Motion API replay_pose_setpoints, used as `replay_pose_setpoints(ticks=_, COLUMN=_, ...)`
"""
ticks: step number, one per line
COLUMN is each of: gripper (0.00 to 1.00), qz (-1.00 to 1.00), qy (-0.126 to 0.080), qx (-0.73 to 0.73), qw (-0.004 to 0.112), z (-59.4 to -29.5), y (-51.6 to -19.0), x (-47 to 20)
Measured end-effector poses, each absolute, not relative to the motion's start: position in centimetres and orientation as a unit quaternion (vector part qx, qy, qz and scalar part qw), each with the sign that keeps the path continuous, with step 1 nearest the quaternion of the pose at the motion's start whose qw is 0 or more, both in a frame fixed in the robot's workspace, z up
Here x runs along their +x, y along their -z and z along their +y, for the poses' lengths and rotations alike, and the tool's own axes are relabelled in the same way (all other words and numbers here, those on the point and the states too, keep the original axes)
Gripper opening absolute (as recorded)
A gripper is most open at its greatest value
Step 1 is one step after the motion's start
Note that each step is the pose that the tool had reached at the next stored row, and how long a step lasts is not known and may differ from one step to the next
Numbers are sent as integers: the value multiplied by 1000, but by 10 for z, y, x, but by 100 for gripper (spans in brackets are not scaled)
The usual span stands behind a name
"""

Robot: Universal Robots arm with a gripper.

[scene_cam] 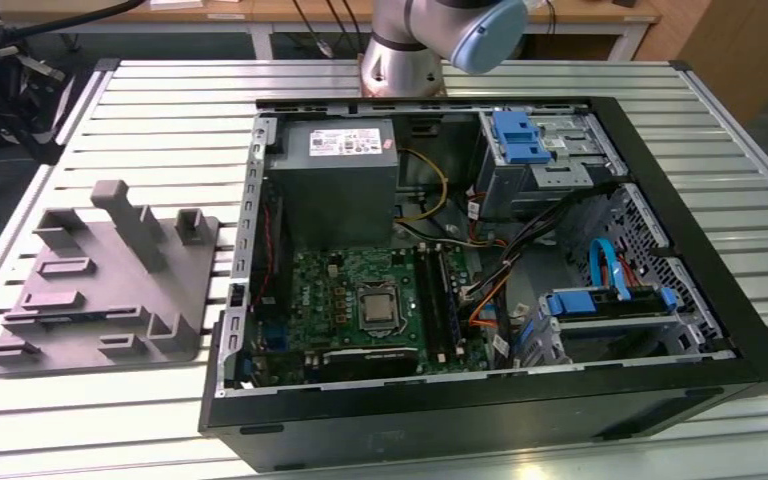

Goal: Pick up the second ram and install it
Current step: 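Reach for the second ram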

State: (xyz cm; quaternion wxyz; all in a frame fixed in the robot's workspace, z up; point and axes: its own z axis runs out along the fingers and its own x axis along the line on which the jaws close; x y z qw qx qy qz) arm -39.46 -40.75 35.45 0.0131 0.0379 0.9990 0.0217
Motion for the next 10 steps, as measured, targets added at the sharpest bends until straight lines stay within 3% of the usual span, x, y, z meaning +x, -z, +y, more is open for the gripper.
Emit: replay_pose_setpoints(ticks=10, gripper=10, qz=999, qy=-22, qx=38, qw=13, z=-409, y=-351, x=-404)
